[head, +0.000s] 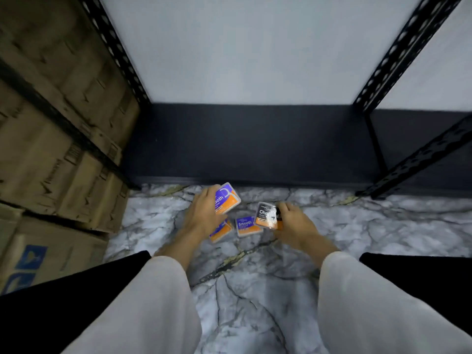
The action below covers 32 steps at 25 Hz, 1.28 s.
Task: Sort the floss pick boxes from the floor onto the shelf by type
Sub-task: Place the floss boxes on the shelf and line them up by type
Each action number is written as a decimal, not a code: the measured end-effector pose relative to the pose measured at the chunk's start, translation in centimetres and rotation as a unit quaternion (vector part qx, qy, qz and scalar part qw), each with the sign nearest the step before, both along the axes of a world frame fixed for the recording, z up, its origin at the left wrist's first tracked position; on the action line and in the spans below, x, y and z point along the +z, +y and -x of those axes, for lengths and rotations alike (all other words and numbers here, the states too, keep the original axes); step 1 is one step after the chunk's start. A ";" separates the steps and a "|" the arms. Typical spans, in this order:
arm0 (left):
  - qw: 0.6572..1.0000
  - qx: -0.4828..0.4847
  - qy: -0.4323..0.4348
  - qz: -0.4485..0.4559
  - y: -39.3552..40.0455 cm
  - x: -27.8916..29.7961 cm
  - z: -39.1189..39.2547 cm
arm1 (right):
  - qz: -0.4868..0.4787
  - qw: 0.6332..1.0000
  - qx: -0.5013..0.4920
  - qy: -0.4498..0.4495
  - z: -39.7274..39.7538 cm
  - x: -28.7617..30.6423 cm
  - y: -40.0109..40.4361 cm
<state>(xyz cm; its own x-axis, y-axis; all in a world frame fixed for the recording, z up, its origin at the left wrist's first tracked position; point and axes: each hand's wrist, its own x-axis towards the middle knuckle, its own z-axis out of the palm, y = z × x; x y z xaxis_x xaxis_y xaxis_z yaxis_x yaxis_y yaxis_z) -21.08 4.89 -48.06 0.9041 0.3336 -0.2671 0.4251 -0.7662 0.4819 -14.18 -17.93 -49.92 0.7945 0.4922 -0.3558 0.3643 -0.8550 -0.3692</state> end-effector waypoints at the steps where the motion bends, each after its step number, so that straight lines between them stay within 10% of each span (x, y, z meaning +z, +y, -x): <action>1: 1.000 -0.009 -0.019 -0.012 -0.1 2.5 -0.1 | -0.015 1.000 -0.001 -0.019 0.0 2.4 -0.1; 17: 0.932 -0.064 -0.317 -0.165 2.6 36.9 2.9 | -0.156 0.937 0.060 -0.306 0.0 36.5 1.4; 32: 0.914 0.023 -0.339 -0.222 16.9 50.9 -0.8 | -0.238 0.882 0.091 -0.397 -5.2 50.1 10.4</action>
